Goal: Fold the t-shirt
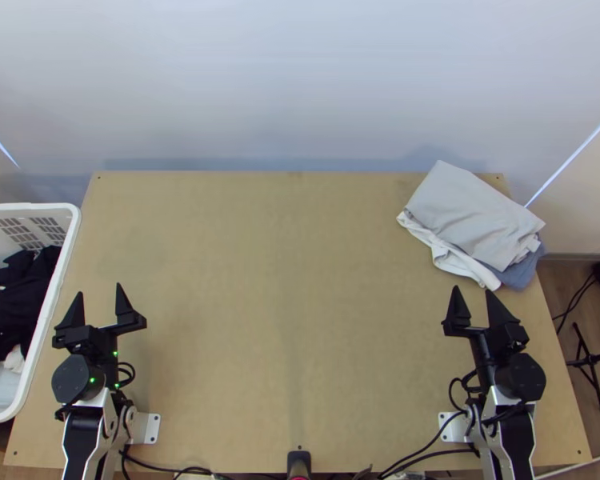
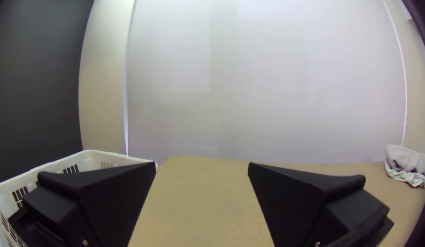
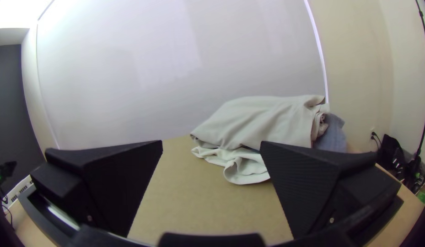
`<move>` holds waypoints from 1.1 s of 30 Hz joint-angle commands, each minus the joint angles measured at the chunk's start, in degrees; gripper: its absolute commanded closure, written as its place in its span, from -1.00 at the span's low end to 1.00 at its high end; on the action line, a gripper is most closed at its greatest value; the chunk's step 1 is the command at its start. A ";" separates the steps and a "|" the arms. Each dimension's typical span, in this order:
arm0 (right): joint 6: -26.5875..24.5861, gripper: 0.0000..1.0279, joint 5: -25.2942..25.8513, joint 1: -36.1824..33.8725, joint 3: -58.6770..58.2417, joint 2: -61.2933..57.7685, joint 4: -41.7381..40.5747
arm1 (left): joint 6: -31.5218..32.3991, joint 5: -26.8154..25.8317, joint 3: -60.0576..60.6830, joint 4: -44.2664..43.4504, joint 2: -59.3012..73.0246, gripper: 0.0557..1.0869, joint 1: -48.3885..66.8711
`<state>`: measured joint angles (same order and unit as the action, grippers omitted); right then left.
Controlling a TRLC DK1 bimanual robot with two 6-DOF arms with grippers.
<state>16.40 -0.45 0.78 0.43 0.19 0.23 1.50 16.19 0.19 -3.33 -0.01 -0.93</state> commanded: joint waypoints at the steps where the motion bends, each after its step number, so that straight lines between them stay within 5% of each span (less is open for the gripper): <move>1: 0.03 -0.93 0.01 0.02 0.01 -0.01 -0.05 | 0.00 -0.01 -0.01 -0.01 0.01 -0.90 -0.04; 33: -0.06 -0.93 0.01 0.02 0.01 -0.01 -0.05 | -0.09 -1.07 -0.01 0.08 0.27 -0.90 -0.39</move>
<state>16.43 -0.45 0.78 0.43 0.19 0.23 1.50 15.20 0.19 -3.25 0.05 -0.89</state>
